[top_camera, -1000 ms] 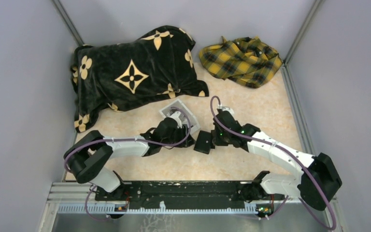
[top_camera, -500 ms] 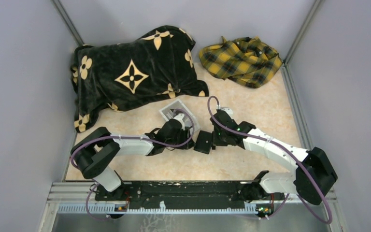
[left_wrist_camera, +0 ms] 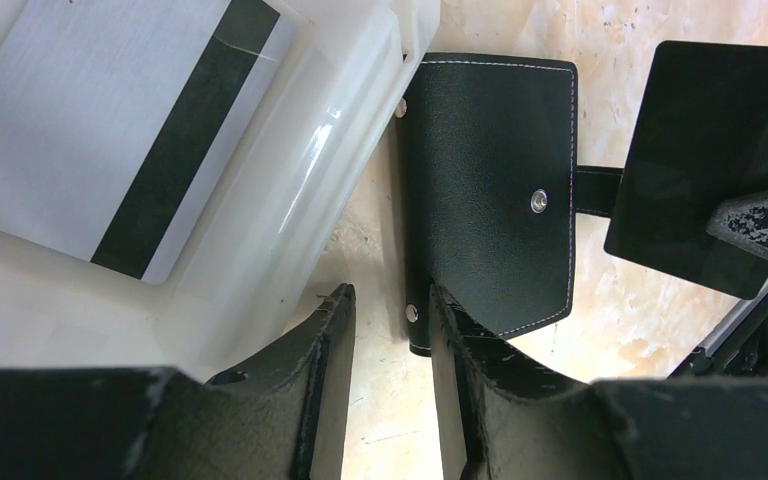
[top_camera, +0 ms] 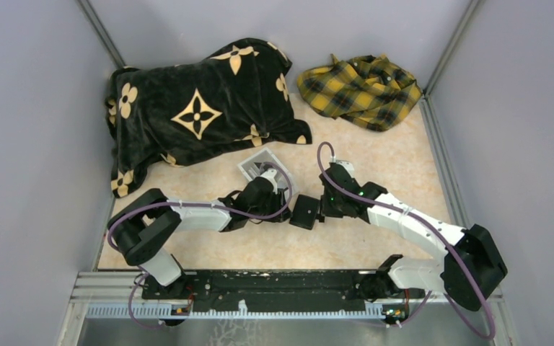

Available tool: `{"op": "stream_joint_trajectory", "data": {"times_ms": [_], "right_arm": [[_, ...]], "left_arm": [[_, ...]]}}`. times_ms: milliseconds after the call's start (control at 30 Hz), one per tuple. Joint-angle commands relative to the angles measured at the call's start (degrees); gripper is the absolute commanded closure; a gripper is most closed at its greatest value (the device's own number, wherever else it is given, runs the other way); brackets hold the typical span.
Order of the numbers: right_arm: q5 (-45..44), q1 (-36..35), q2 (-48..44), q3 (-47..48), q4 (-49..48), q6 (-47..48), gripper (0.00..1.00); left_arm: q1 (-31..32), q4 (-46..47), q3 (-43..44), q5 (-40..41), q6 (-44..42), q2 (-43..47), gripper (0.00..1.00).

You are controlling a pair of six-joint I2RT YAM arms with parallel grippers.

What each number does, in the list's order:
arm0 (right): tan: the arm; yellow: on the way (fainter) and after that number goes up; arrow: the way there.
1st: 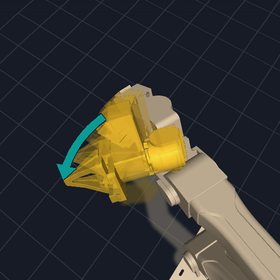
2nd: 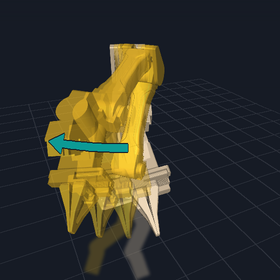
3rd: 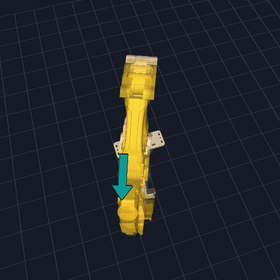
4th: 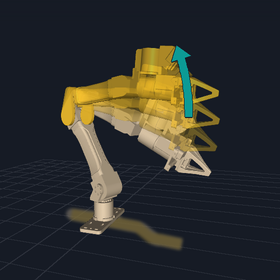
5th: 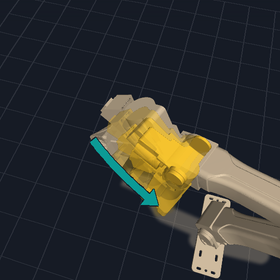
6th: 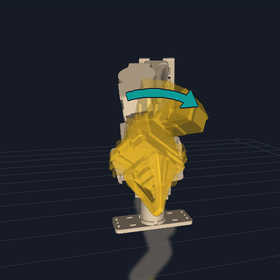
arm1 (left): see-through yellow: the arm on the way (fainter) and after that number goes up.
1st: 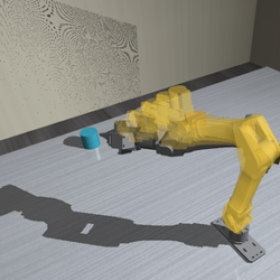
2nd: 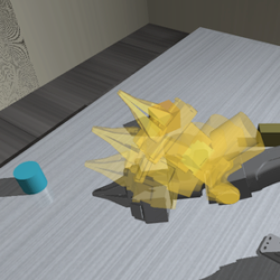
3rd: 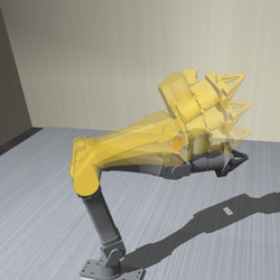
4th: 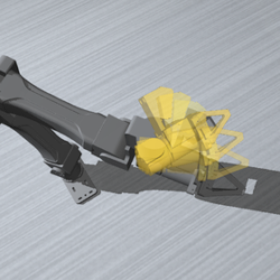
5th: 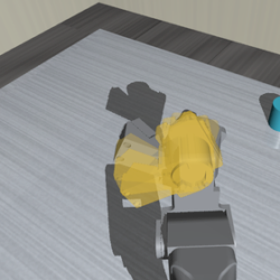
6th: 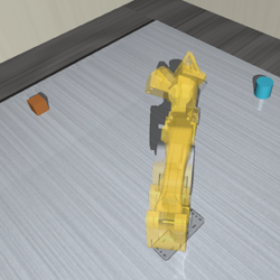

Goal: Put the credit cards into the card holder
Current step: Open the card holder at the center of the board.

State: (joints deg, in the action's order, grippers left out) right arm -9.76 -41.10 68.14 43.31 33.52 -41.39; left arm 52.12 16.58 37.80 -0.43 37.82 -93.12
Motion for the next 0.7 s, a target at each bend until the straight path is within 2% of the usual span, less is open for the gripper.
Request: {"op": "stream_joint_trajectory", "data": {"times_ms": [0,367,667], "right_arm": [[1.6,1.9,-2.9,-1.7,-2.5,-1.1,1.00],[4.3,3.8,-4.0,-5.6,-5.7,-2.3,1.00],[11.5,8.9,-6.8,-10.8,-13.4,-4.4,1.00]], "left_arm": [[0.8,-1.0,1.1,0.9,-0.7,-0.8,0.60],[1.4,-1.5,0.4,2.3,-0.3,-0.6,0.60],[1.6,-1.8,-0.6,3.4,0.3,-0.2,0.61]]}}
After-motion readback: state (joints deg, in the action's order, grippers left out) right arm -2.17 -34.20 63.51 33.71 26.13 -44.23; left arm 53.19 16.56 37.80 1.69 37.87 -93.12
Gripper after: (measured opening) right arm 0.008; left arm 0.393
